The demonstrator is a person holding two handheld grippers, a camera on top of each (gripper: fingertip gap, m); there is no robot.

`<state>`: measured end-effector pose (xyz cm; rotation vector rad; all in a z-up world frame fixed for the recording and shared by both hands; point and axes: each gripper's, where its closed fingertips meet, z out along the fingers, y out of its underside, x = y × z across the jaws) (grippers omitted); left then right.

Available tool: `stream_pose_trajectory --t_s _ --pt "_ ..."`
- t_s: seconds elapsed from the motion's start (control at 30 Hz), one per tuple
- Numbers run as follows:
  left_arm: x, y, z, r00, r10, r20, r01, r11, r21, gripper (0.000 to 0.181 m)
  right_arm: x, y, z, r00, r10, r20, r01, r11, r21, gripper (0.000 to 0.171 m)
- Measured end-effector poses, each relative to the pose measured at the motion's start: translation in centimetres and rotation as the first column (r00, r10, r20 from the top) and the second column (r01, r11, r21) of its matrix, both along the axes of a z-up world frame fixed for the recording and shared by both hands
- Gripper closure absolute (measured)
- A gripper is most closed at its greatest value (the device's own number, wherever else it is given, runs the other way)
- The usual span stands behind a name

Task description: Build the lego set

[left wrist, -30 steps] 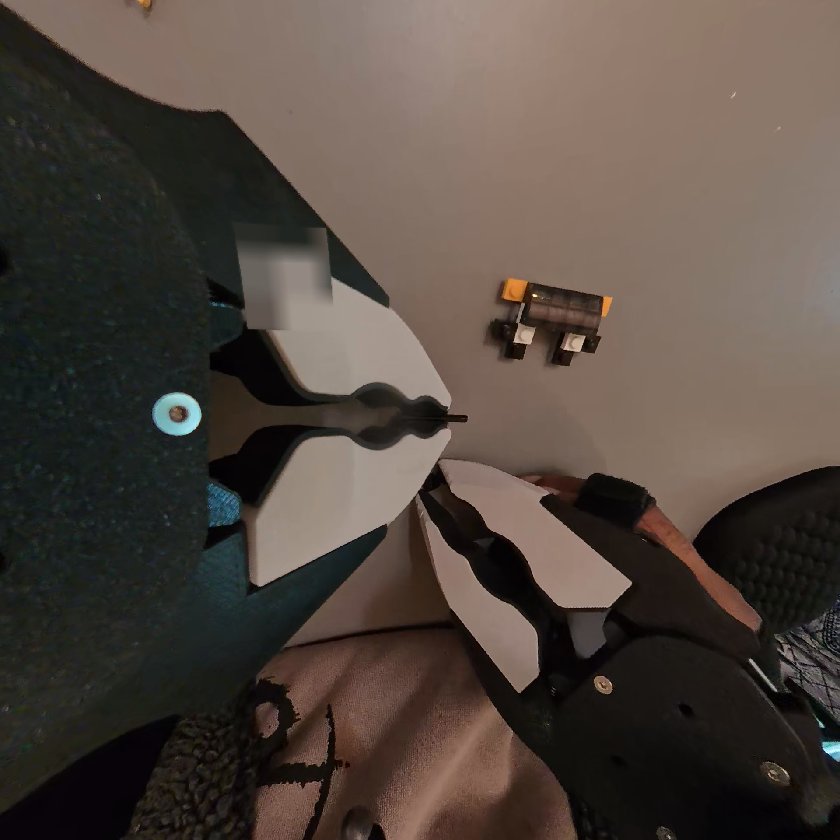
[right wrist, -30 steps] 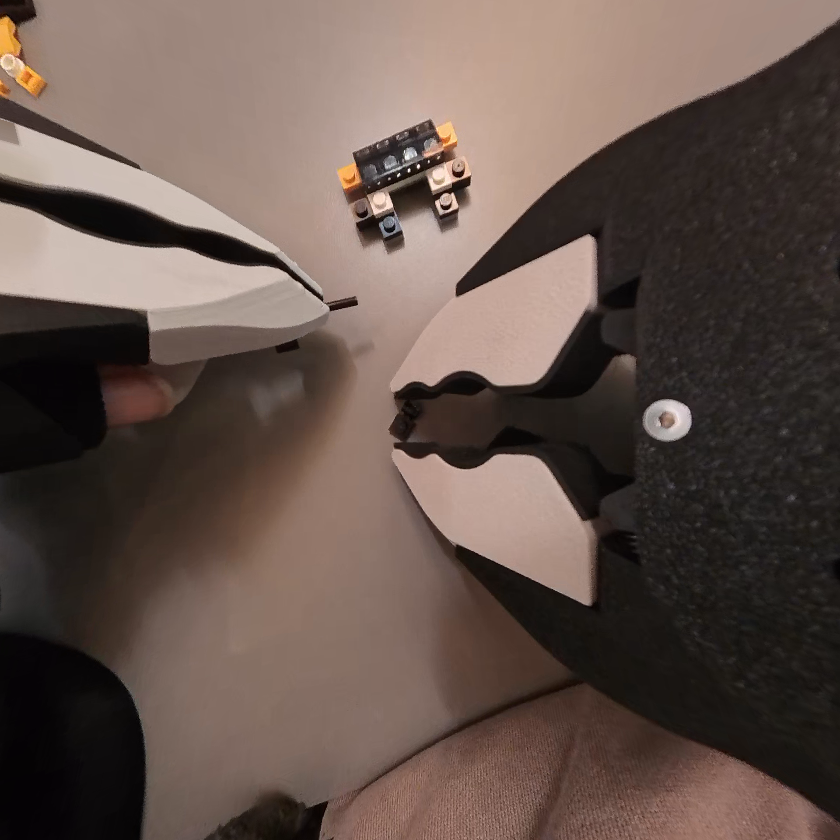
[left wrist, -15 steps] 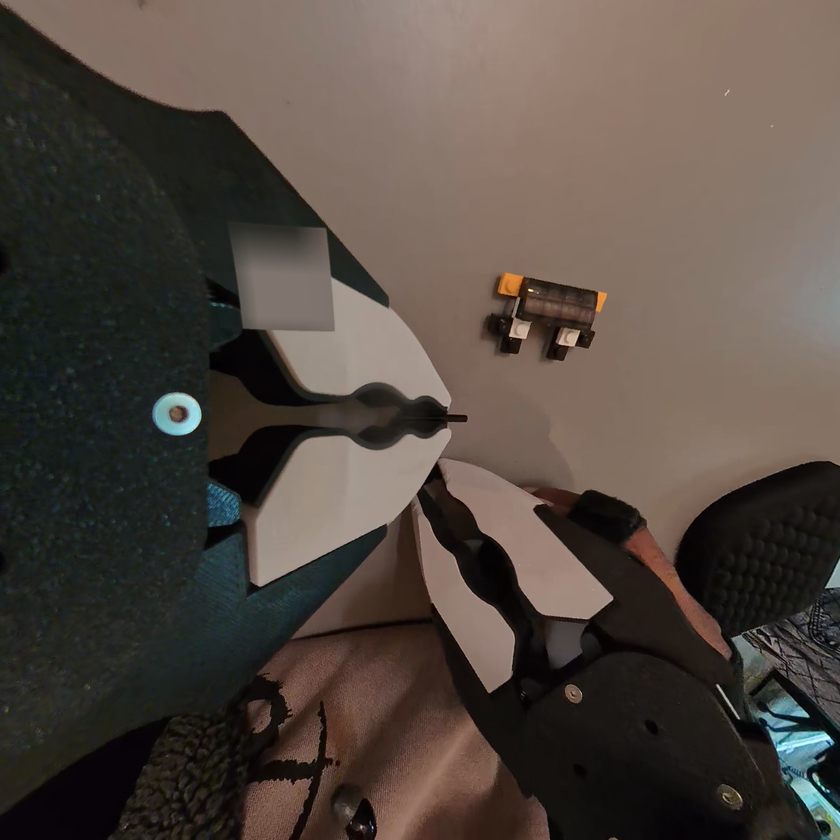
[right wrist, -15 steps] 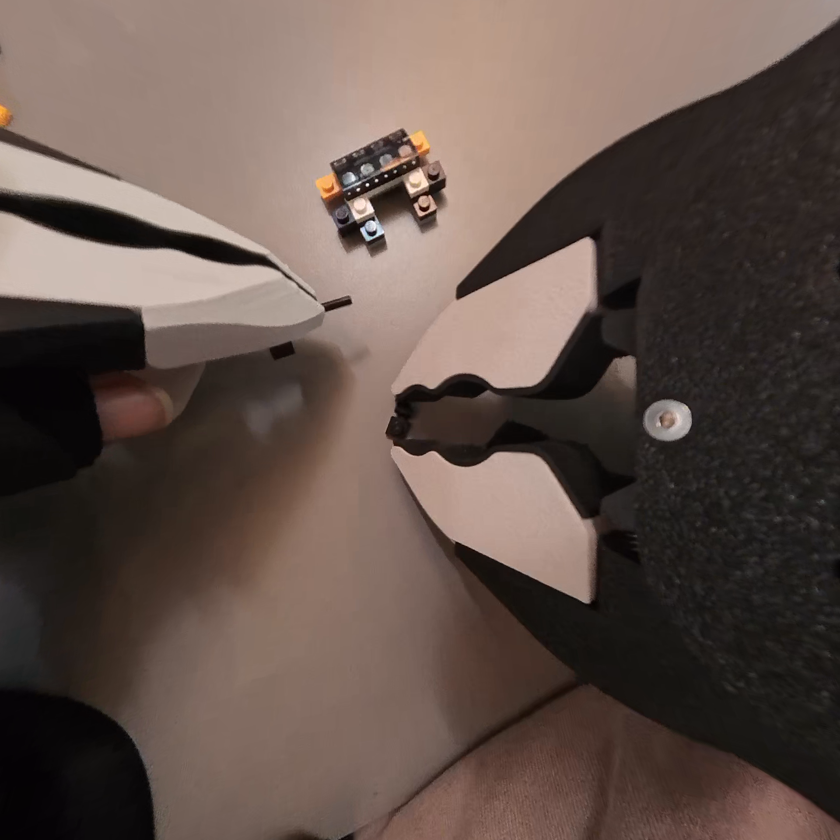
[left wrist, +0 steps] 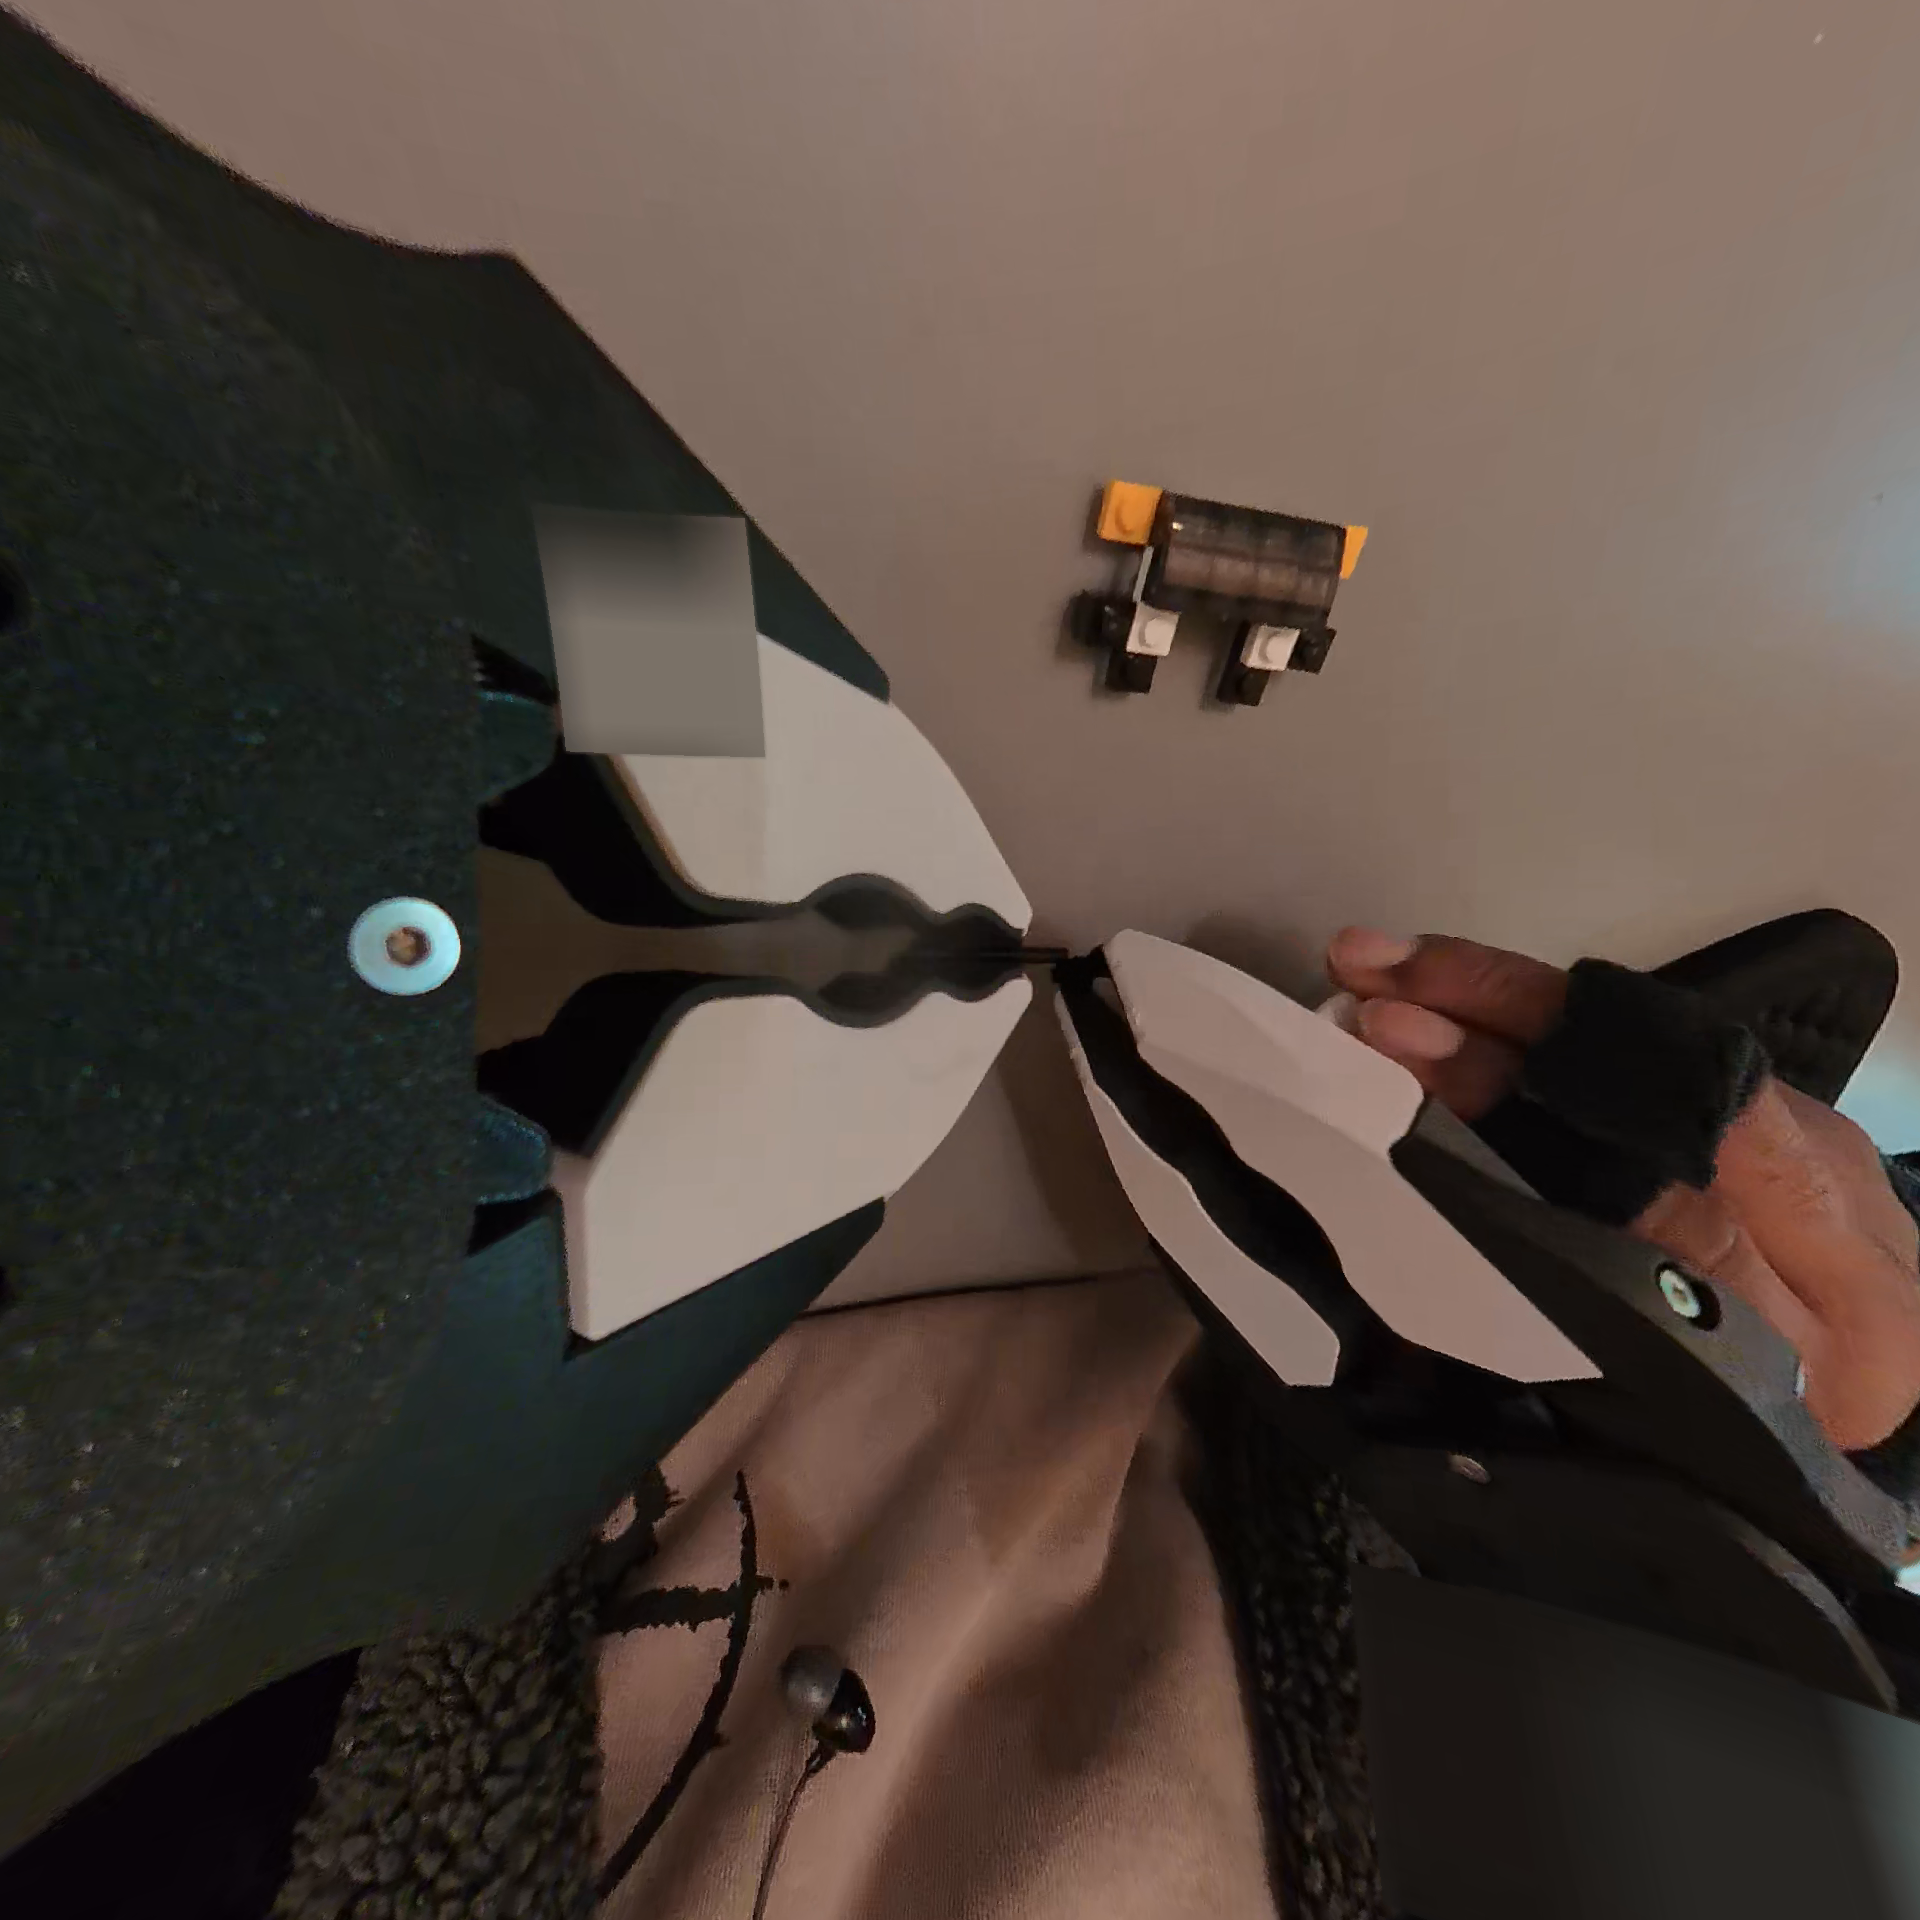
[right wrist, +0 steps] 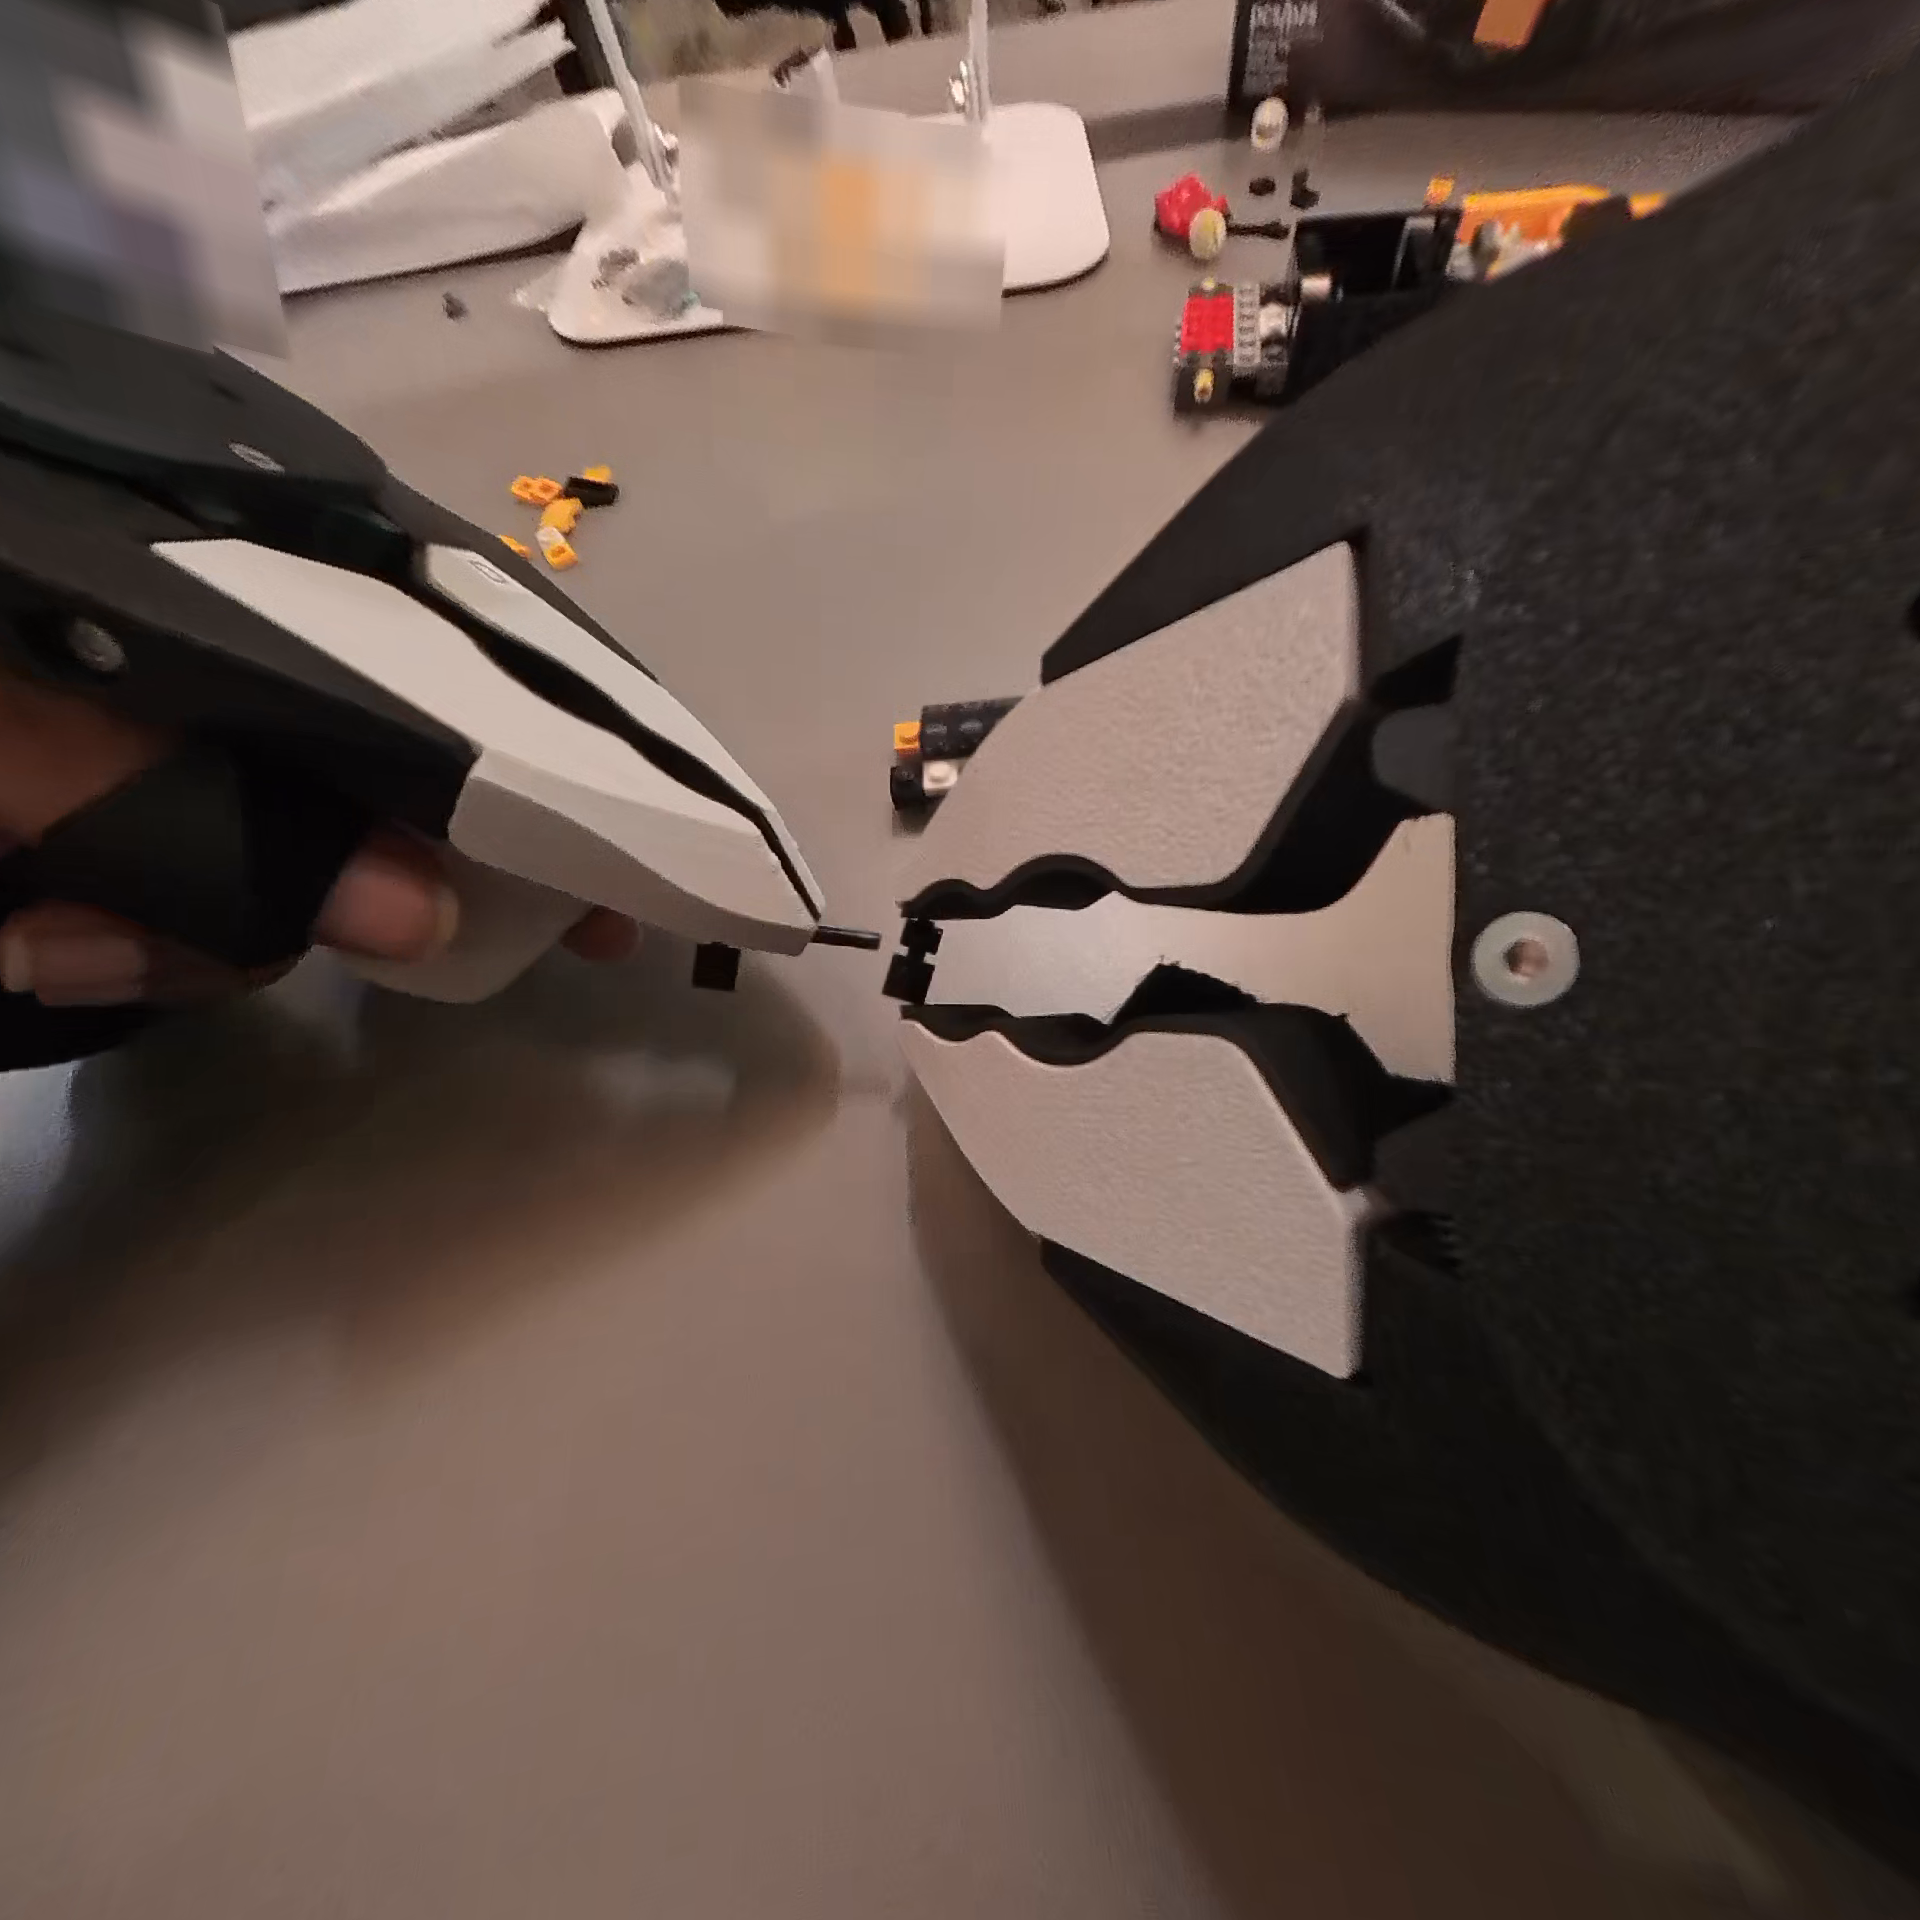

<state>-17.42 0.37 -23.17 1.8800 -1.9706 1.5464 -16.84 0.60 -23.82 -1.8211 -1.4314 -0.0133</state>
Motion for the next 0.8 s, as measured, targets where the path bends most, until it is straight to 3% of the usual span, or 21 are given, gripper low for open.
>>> stream_pose_trajectory --t_s 0.8 --pt "0.2 -0.6 -1.7 0.996 -0.014 -0.088 0.01 0.999 -0.042 0.179 -0.3 -0.8 -1.9 0.996 0.091 0.014 -0.091 0.996 0.015 0.156"
